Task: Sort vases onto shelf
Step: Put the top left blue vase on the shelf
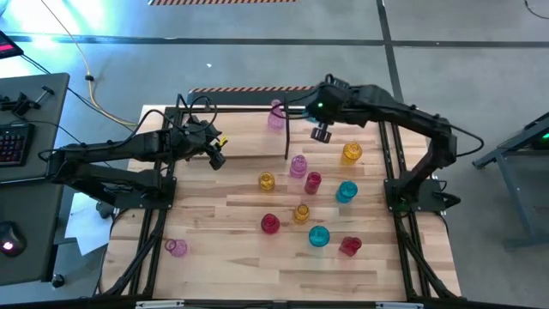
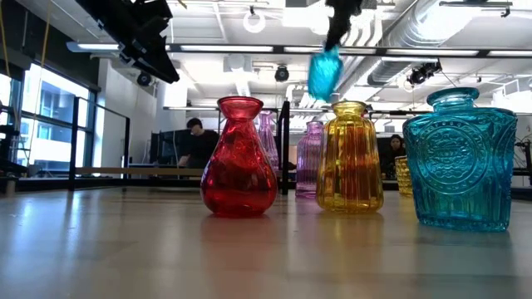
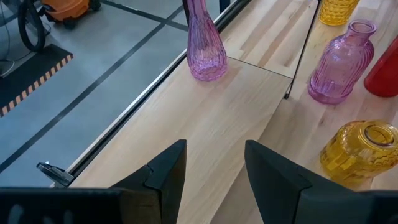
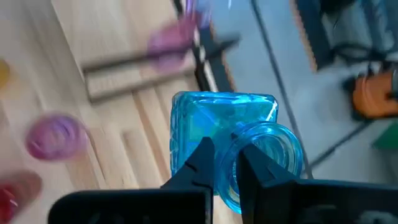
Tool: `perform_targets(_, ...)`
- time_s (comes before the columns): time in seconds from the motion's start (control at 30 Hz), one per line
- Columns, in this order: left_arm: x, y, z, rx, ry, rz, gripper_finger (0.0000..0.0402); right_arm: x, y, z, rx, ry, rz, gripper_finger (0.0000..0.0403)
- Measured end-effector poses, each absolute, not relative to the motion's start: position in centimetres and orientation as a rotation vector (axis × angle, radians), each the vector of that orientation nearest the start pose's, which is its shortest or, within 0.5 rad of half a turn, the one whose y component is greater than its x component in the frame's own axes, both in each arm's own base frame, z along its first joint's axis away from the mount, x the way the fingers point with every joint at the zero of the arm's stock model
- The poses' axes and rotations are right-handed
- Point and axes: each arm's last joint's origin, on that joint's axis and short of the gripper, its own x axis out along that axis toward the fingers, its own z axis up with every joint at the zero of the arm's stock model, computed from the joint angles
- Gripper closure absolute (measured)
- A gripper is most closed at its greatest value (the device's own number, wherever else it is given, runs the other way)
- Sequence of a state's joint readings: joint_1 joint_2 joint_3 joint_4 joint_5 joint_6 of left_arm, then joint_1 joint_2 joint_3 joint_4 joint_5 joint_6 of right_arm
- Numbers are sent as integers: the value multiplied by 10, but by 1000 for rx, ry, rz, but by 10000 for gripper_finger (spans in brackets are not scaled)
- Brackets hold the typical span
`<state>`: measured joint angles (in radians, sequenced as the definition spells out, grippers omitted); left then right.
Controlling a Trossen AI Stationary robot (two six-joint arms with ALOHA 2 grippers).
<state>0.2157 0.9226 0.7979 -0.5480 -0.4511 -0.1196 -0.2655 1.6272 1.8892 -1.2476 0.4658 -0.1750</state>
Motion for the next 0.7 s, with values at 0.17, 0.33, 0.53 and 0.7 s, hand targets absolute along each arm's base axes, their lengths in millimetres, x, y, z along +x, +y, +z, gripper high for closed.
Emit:
perform_targets(0.17, 179, 52, 286, -23, 625, 678, 245, 300, -70, 450, -261, 818, -424, 396)
perform_targets(0.33, 179, 52, 287, -25, 611, 679, 245, 318, -52, 459, -271, 640, -224, 396)
perform_targets(0.53, 177, 52, 287, -15, 626, 676, 245, 362, -52, 422, -317, 722, -151, 396)
perform_targets(0.7, 167, 49, 290, -15, 627, 674, 245, 409, -72, 366, -327, 840, -78, 396)
